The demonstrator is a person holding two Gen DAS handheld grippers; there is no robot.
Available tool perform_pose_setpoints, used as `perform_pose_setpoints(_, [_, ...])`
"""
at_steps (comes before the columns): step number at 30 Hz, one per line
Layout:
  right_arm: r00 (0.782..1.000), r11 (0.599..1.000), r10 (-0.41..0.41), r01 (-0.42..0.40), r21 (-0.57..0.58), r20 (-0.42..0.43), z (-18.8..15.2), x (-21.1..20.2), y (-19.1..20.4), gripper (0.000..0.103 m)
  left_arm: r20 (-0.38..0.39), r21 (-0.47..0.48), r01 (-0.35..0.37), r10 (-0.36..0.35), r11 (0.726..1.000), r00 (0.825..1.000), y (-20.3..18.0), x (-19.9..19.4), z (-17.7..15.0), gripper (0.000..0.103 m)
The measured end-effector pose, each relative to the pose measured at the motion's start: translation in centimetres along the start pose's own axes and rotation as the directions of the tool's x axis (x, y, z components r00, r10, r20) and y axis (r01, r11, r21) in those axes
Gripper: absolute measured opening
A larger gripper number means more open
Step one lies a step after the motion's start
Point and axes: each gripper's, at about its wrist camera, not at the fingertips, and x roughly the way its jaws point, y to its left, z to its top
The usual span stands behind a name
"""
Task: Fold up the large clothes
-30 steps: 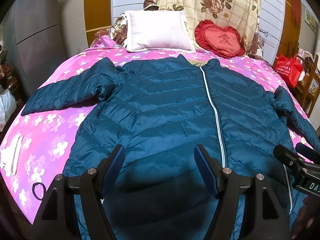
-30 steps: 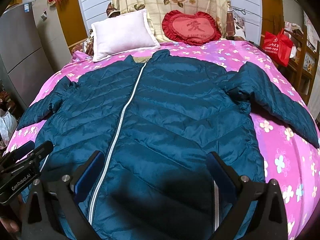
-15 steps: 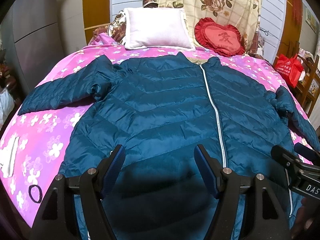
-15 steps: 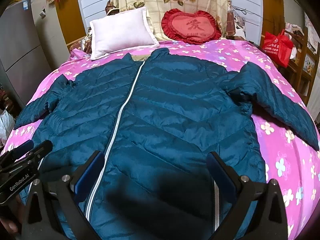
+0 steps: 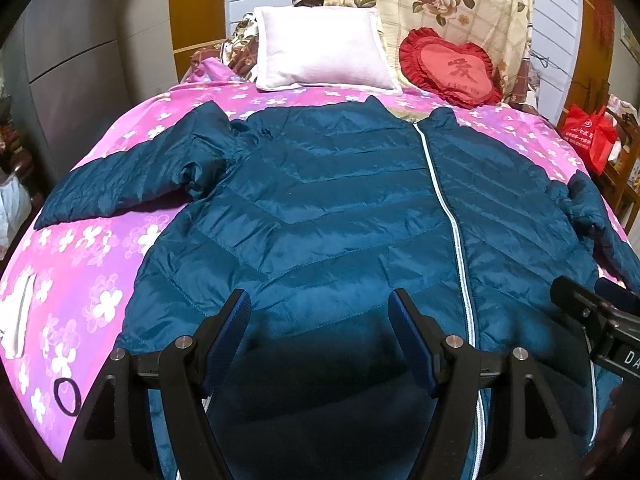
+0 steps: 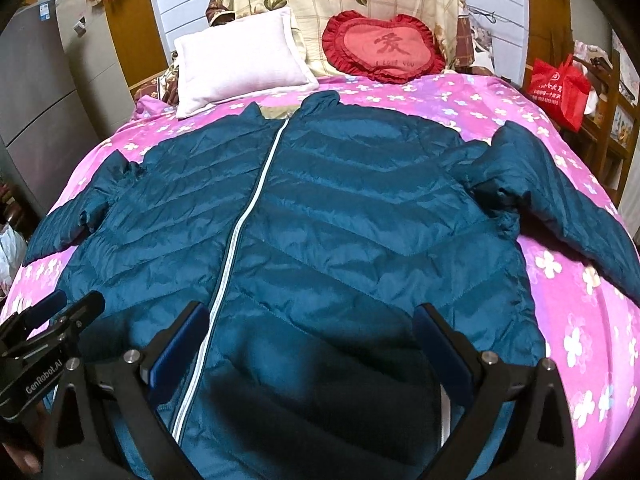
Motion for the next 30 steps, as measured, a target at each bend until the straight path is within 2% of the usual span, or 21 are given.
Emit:
perform_pose_setpoints(22, [0.999, 0.999, 0.038, -0.038, 0.037, 0.007, 4.4, 2.7, 1.6, 0.103, 0.032, -0.001, -0.007, 0.007, 1.000, 0.999, 0.8, 1.9, 4.0, 0.043])
perform_pose_setpoints(30, [0.999, 0.998, 0.053, -0.053, 0.036, 0.009, 5.4, 4.2, 3.0, 0.103, 0.013, -0.015, -0.025, 0.025, 1.000, 1.000, 1.5, 3.7, 4.6, 0.043])
